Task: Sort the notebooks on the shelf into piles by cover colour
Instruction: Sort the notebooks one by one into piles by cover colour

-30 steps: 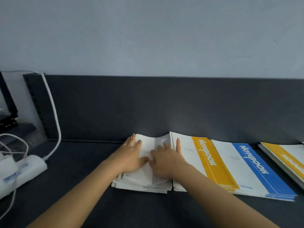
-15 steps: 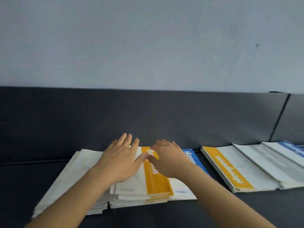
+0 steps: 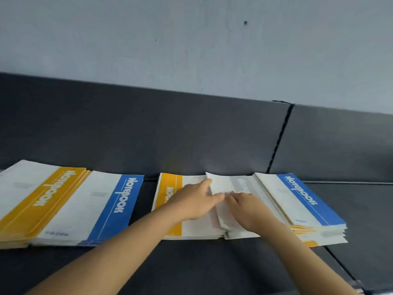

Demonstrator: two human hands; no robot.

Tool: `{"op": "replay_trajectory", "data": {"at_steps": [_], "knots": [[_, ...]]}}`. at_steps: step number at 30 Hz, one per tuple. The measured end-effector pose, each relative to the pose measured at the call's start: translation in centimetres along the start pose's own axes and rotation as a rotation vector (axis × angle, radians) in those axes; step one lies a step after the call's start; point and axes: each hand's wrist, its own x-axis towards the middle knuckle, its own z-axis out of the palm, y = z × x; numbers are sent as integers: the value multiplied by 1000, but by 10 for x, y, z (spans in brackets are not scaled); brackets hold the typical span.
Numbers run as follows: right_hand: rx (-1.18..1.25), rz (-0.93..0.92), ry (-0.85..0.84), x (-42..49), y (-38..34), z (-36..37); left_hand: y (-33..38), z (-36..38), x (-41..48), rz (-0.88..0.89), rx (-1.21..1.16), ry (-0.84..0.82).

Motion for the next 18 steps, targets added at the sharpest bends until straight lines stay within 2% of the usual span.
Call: {"op": "replay_trajectory", "data": {"at_steps": [4,7,11,13,16,18], "knots": [[195,-96,16,-3,12,-1,23,20,21,-105,-363,117],[298,-120,52,-1,19,3,28,26,20,-87,-462,221],[401,-168,205,1,27,1,25,17,14,-124,-695,303],[455,-128,247,0,26,-4,20,5,10,-126,-815,344],[554,-113,253,1,11,-6,10,-20,-5,-123,-866,348],[594,-159,275,2,-12,-8,-3,-39,-19,-130,-795,341]]}}
